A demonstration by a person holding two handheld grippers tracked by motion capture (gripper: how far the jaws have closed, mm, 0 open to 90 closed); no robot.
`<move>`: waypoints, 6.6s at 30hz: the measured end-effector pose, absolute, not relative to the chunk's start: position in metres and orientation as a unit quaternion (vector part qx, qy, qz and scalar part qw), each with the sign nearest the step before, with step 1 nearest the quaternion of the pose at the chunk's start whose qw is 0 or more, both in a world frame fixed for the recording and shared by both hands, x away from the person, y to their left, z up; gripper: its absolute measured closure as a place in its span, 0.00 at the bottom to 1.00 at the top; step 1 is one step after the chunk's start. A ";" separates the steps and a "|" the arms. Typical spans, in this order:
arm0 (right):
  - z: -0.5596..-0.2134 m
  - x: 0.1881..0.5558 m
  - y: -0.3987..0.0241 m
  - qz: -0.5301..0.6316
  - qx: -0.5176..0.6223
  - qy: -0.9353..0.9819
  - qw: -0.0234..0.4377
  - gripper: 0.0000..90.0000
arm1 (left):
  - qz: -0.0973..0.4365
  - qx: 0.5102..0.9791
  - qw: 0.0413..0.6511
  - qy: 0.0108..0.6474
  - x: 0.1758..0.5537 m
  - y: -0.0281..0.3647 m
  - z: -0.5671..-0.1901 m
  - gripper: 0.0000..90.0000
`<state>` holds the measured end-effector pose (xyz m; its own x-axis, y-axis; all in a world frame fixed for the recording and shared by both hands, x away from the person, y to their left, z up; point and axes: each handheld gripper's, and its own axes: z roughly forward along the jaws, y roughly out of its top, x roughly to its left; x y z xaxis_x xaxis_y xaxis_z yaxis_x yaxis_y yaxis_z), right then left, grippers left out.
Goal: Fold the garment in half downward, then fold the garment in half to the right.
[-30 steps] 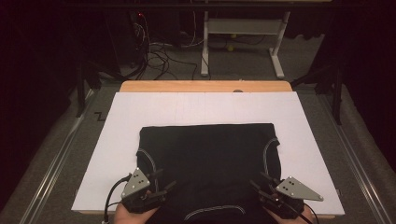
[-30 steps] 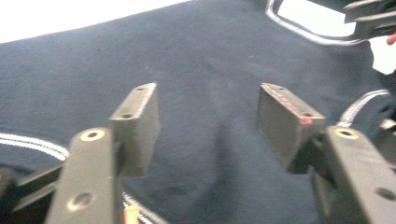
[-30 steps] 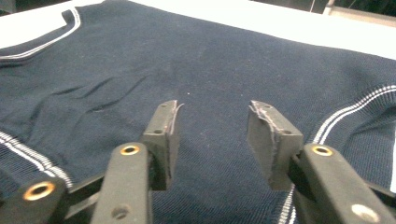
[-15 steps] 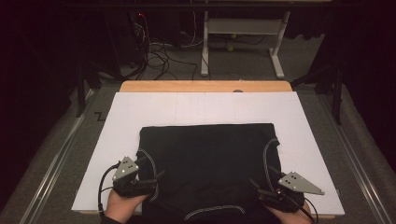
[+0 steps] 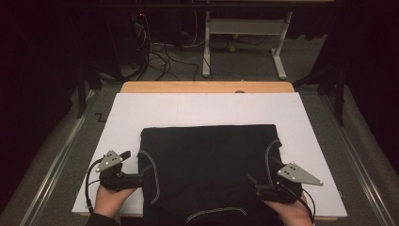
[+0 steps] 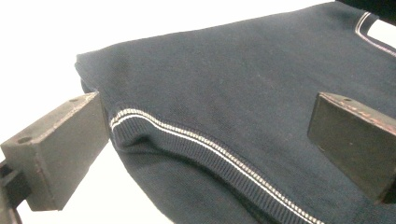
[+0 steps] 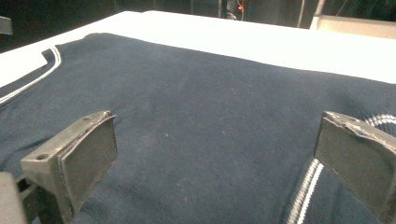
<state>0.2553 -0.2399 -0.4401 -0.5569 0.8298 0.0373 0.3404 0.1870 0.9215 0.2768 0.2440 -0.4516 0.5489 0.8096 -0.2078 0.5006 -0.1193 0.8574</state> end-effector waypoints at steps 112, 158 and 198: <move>-0.465 0.232 0.011 0.458 0.244 0.848 0.109 0.01 | 0.122 0.759 0.382 0.513 0.417 0.243 -0.484 0.78; -0.484 0.222 0.068 0.353 0.256 0.882 0.176 0.35 | 0.115 0.756 0.386 0.516 0.417 0.244 -0.484 0.78; -0.476 0.224 0.030 0.371 0.274 0.872 0.161 0.81 | 0.112 0.754 0.388 0.519 0.418 0.245 -0.484 0.77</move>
<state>0.2244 0.0295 -0.4755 -0.7976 0.5982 -0.0775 0.3593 0.5743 0.7356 0.4181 0.2453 -0.4843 0.4373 0.8683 -0.2340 0.6947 -0.1610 0.7010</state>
